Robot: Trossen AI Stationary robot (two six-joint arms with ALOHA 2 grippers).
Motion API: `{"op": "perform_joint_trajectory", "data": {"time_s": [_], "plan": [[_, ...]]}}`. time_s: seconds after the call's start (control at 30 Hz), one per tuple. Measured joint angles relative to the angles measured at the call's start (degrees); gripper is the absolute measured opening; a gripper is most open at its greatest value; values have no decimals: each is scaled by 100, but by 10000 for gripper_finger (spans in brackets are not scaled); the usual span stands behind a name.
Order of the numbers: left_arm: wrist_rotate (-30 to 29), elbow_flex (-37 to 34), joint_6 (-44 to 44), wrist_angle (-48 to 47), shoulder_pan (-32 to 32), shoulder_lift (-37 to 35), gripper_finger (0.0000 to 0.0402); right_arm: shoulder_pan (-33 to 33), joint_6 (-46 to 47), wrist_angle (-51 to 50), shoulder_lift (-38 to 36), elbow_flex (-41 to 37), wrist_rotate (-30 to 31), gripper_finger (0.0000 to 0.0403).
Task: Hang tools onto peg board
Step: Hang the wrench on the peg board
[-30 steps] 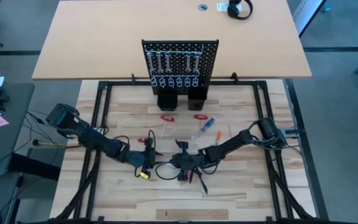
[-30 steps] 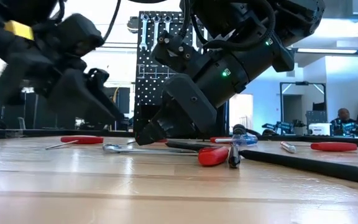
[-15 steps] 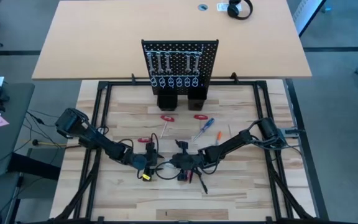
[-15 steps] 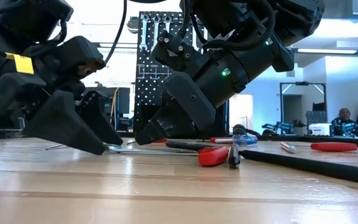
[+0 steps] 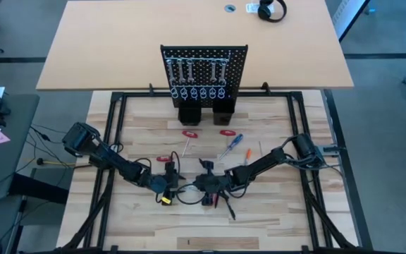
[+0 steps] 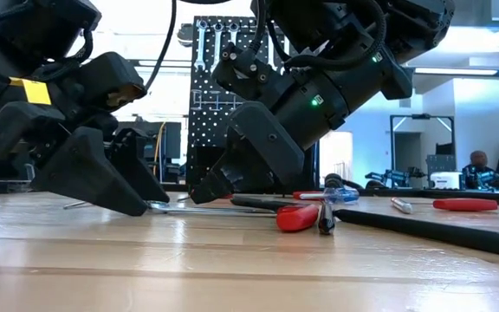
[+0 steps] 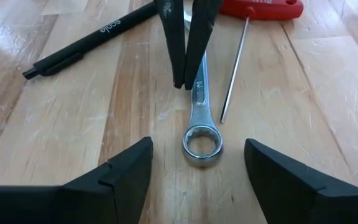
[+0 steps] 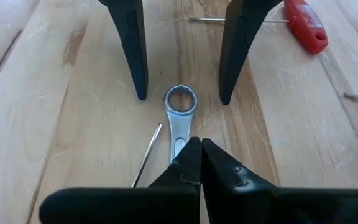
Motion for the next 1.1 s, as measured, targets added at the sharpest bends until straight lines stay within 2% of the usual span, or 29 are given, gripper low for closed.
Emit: {"op": "perform_joint_trajectory", "data": {"time_s": [0.47,1.1], "plan": [[44,-7,-7,-144,9,4,185,0,-2,4,0,0,2,11],[-63,-15,-26,265,238,20,181,11,-4,37,-2,2,4,11]]}}
